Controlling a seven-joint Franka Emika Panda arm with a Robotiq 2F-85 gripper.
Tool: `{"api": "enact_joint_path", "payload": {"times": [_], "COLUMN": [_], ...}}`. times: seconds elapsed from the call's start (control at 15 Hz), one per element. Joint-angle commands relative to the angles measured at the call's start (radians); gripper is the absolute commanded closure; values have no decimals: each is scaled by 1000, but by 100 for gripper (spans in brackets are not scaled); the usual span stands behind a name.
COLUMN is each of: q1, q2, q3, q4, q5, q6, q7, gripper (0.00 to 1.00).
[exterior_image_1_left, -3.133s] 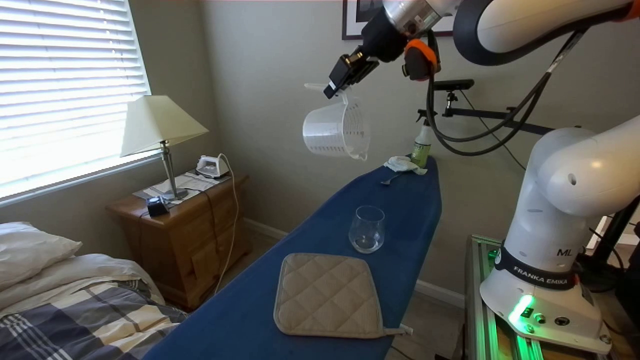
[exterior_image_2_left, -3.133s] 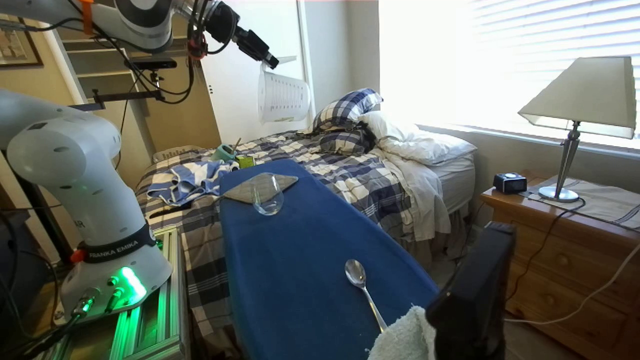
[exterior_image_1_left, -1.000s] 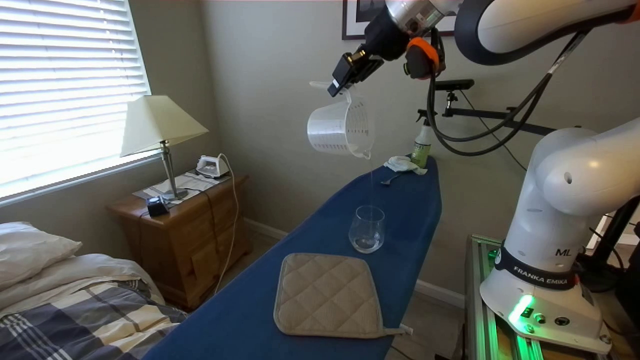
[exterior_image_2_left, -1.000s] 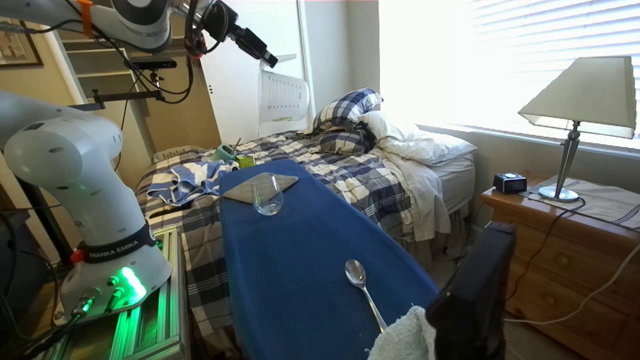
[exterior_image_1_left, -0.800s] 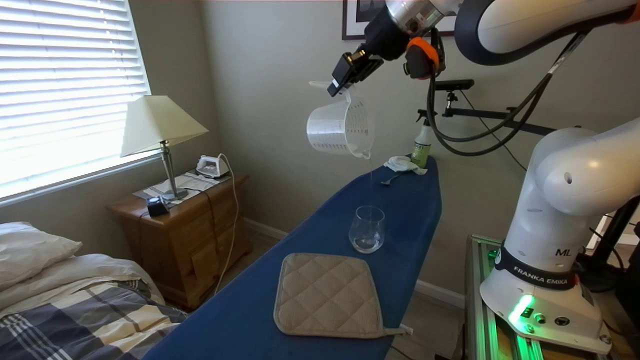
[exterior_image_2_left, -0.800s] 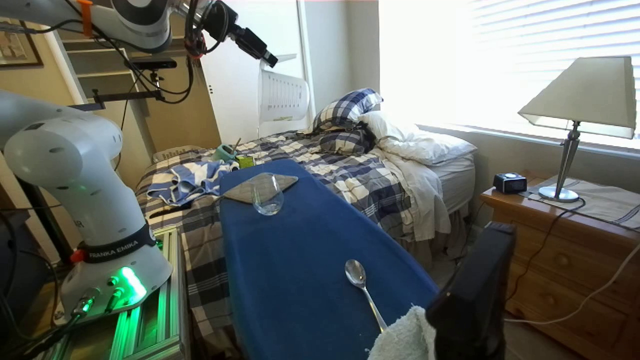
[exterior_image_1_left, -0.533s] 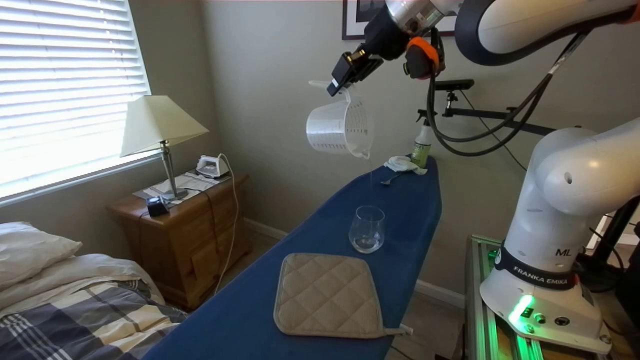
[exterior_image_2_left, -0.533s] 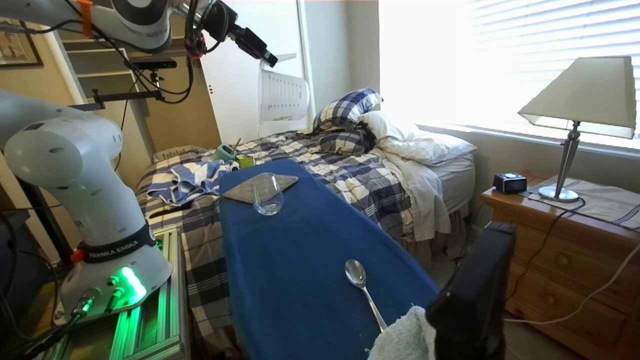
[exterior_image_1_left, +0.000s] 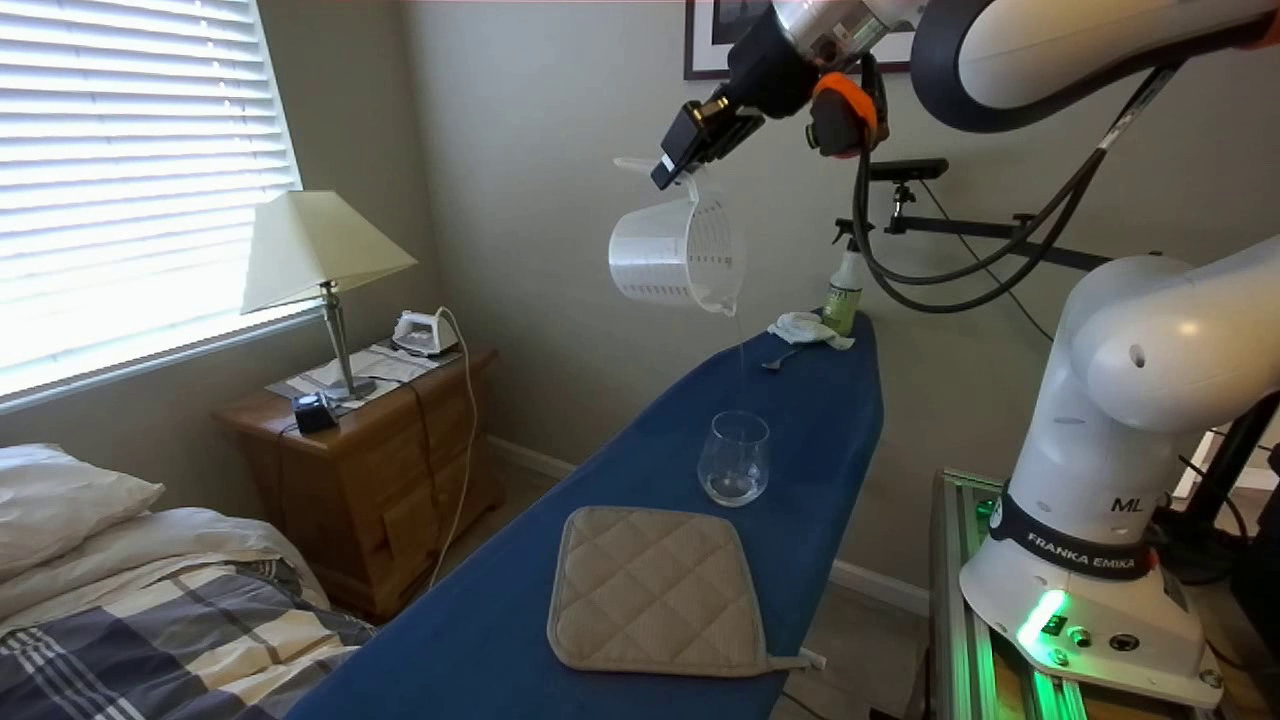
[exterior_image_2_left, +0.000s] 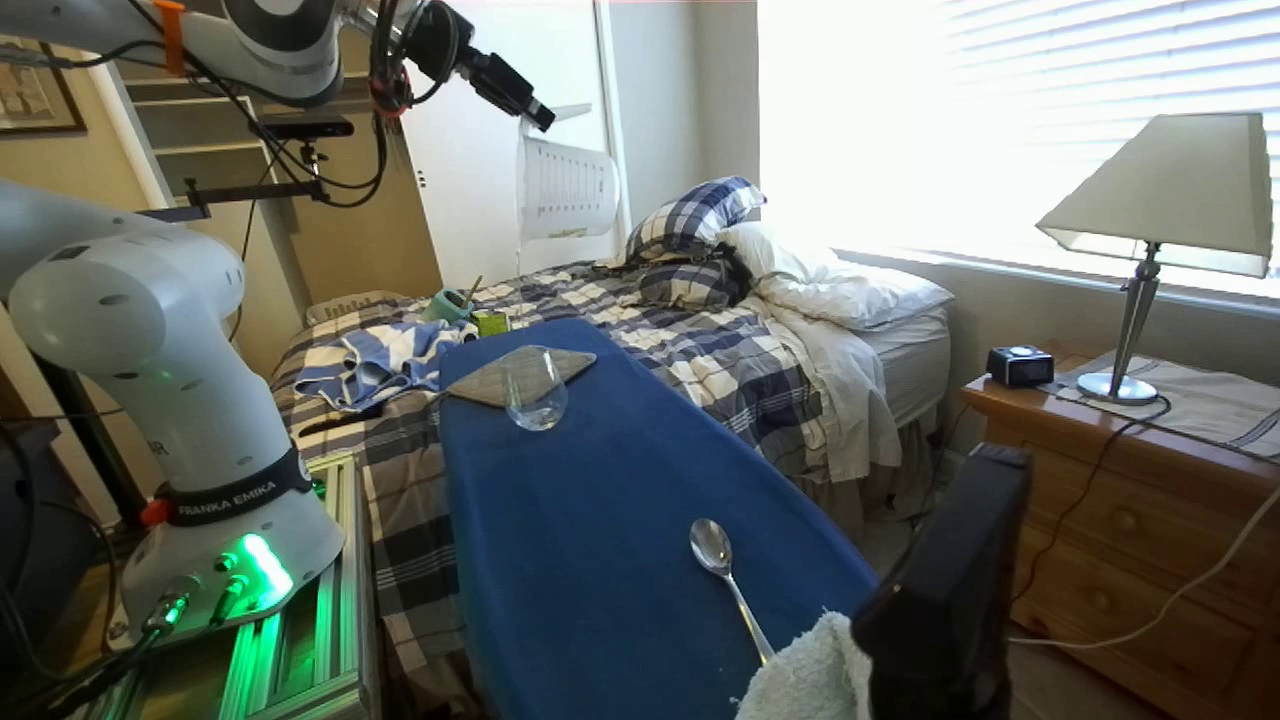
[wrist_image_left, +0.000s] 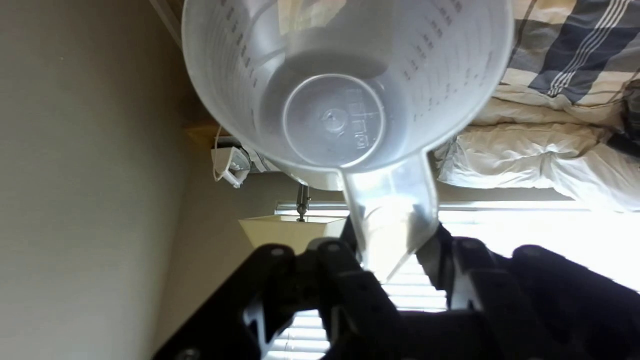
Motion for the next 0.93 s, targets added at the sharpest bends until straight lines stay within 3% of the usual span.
{"api": "enact_joint_path", "payload": {"times": [0.0, 0.87], "q1": [2, 4], "q2": [-16, -16], "q3": [-1, 2], "q4": [2, 2], "q5": [-29, -31], "q6": [19, 50], "q7": [4, -12], "gripper": [93, 93]}}
